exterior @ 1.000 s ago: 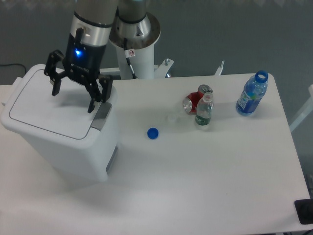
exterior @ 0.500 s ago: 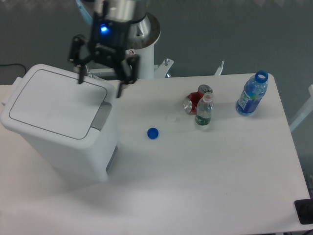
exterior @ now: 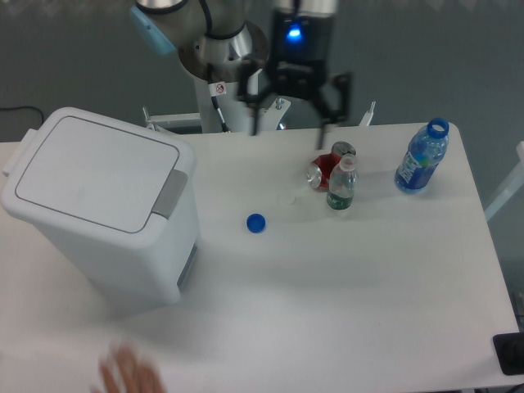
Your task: Close the trash can
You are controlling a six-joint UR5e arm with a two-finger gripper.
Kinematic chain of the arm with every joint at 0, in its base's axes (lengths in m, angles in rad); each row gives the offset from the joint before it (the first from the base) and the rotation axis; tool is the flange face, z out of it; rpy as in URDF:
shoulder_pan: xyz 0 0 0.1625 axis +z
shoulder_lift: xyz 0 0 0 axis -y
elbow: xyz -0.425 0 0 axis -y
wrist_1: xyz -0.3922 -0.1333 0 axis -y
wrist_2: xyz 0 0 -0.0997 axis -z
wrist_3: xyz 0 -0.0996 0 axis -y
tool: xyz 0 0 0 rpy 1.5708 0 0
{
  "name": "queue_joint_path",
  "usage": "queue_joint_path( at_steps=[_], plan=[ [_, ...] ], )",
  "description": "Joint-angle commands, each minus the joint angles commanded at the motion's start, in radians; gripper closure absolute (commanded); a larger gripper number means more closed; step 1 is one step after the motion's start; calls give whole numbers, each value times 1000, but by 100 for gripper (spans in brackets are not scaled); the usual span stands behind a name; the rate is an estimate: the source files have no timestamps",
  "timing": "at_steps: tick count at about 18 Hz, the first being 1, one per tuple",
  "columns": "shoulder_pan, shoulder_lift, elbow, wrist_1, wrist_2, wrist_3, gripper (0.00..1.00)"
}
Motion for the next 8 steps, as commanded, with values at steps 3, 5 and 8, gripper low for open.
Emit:
queue_joint_path(
  at_steps=[3,5,8],
  plan=[
    [69,-5,18,-2,2,119,0],
    [95,-6,21,-3,53,204,0],
    [98,-5,9,-3,139,264,0]
  ],
)
